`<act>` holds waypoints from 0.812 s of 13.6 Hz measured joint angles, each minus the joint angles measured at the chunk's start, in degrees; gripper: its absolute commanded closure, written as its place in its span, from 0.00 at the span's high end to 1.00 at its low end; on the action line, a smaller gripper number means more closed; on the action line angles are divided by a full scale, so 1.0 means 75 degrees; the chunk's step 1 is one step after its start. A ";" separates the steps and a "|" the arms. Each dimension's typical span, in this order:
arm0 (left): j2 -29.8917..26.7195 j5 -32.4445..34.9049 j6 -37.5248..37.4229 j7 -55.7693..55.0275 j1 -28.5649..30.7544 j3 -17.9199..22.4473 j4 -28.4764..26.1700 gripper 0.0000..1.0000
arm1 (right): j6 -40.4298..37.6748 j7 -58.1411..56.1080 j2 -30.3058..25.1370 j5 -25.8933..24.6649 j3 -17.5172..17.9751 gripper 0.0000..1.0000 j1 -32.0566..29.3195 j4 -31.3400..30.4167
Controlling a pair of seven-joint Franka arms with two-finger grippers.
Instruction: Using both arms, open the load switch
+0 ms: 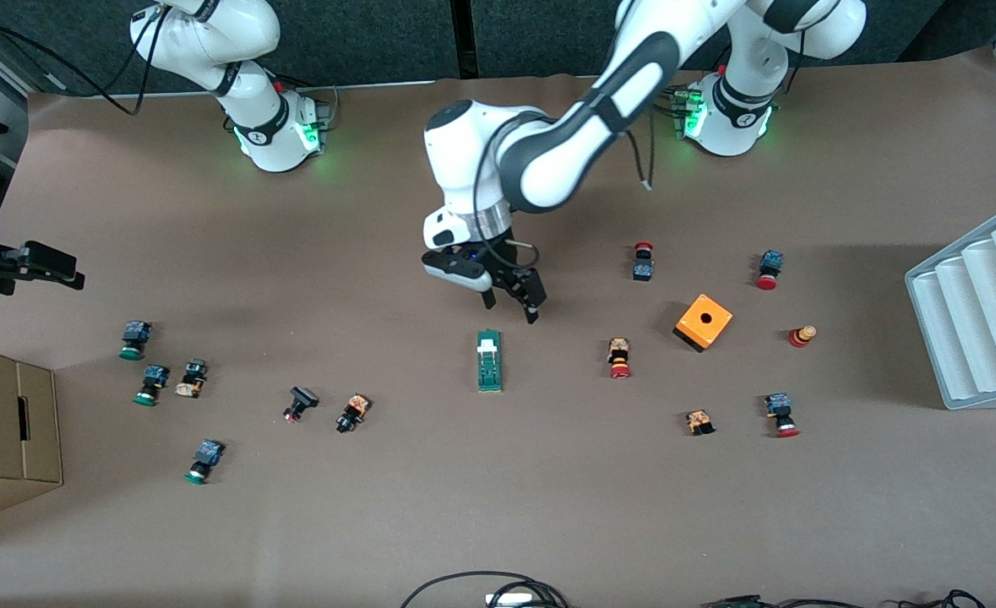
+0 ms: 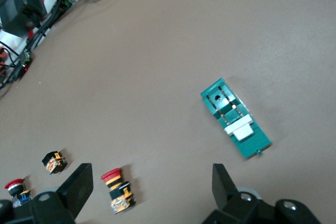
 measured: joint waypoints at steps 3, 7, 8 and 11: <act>-0.0545 -0.1395 -0.0322 0.1060 0.0466 0.0018 0.0039 1.00 | 0.0108 0.0000 0.0033 0.0000 0.0005 1.00 0.0000 0.0000; -0.1300 -0.3243 -0.1766 0.3034 0.1457 0.0060 0.0494 1.00 | 0.0159 0.0000 0.0043 0.0000 0.0003 1.00 -0.0002 0.0000; -0.1365 -0.3626 -0.2207 0.3351 0.1745 0.0073 0.0726 1.00 | 0.0223 0.0000 0.0046 0.0000 0.0006 1.00 0.0002 0.0000; -0.1396 -0.4209 -0.3075 0.3929 0.2685 0.0081 0.1261 1.00 | 0.0366 0.0000 0.0062 0.0000 0.0038 1.00 0.0092 0.0002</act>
